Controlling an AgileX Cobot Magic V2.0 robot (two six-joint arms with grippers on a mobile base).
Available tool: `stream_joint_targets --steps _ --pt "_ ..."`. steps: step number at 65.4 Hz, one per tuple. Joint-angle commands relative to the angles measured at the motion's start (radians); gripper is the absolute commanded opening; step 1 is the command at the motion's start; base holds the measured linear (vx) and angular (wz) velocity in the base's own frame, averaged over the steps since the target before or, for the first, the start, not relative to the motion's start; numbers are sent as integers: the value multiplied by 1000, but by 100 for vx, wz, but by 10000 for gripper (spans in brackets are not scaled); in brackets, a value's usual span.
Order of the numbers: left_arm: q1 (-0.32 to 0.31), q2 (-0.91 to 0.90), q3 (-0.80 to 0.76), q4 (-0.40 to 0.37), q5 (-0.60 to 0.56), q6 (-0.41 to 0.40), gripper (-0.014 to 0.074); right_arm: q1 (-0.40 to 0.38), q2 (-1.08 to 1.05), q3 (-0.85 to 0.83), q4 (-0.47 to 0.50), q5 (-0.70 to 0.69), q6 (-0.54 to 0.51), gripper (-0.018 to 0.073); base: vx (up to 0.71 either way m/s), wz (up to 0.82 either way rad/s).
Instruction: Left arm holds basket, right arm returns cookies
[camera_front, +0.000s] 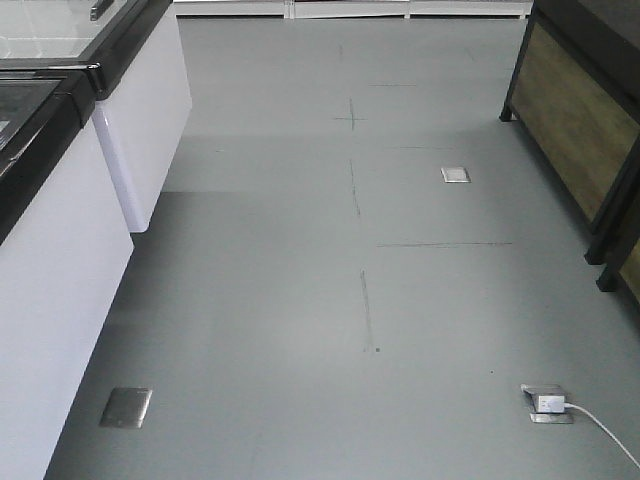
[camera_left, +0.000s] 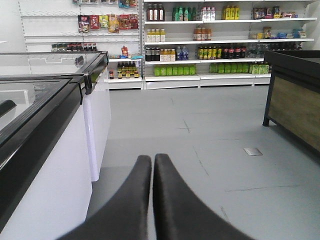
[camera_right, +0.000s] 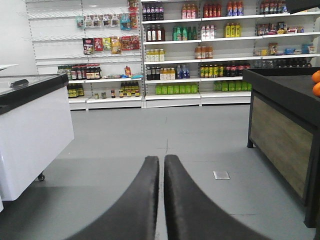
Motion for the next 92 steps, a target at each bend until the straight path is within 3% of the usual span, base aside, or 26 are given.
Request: stream_joint_targets --steps 1,92 --pt "-7 -18 -34 0 -73 -4 -6 -8 -12 18 -7 -72 -9 -11 0 0" --pt "-7 -18 -34 0 -82 -3 -6 -8 -12 18 -7 -73 -9 -11 0 0"
